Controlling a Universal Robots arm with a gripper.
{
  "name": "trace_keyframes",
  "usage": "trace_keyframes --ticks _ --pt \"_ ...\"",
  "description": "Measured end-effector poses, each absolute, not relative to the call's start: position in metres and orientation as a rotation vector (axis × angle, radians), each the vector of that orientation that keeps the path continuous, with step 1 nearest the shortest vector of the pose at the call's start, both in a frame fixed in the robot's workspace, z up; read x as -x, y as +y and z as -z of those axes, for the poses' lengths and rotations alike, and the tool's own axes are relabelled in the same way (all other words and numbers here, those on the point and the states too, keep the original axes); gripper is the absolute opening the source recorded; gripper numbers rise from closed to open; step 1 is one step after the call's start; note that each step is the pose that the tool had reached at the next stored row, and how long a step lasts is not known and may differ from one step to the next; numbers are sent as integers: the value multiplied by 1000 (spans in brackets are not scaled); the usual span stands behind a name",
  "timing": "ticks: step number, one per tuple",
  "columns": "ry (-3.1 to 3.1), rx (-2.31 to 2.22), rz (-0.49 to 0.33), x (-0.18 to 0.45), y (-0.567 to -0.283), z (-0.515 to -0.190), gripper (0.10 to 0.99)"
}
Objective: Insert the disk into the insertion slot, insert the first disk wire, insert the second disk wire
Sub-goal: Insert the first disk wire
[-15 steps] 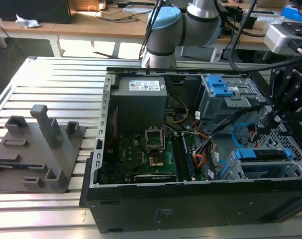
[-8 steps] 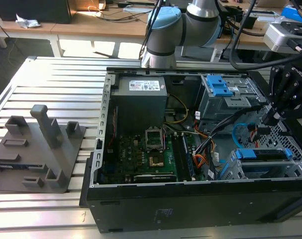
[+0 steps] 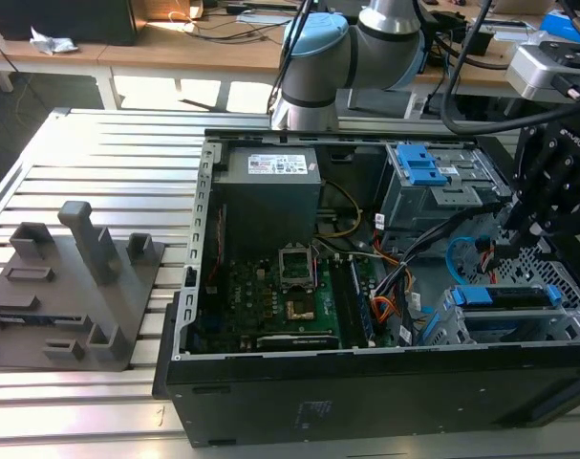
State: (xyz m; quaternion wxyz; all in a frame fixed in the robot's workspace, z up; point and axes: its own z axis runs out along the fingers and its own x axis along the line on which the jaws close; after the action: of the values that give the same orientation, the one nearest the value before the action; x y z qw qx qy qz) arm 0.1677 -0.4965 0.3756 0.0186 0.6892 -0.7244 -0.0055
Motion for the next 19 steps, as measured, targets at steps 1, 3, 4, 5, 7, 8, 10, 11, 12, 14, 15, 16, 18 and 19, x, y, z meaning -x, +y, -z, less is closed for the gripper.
trace_keyframes --ticks 1,3,4,5,7,8,10,11,12,14,15,16,18,19 --pt "-2249 -2140 17 -168 -496 -376 294" --pt "-2250 -2139 17 -168 -496 -376 361" --pt "-2255 -2134 17 -168 -496 -375 361" --pt "-2264 -2124 17 -168 -496 -375 361" --pt "-2290 -2096 18 -168 -496 -375 361" --pt "-2308 -2077 19 -168 -496 -374 361" --pt "-2329 -2053 19 -168 -496 -374 361" --pt "-2329 -2053 19 -168 -496 -374 361" --pt "-2329 -2053 19 -168 -496 -374 361" --pt "-2329 -2053 19 -168 -496 -374 361" --pt "-2329 -2053 19 -168 -496 -374 361" --pt "-2329 -2053 19 -168 -496 -374 361" --pt "-2329 -2054 20 -168 -496 -372 361" --pt "-2329 -2053 19 -168 -496 -372 361"
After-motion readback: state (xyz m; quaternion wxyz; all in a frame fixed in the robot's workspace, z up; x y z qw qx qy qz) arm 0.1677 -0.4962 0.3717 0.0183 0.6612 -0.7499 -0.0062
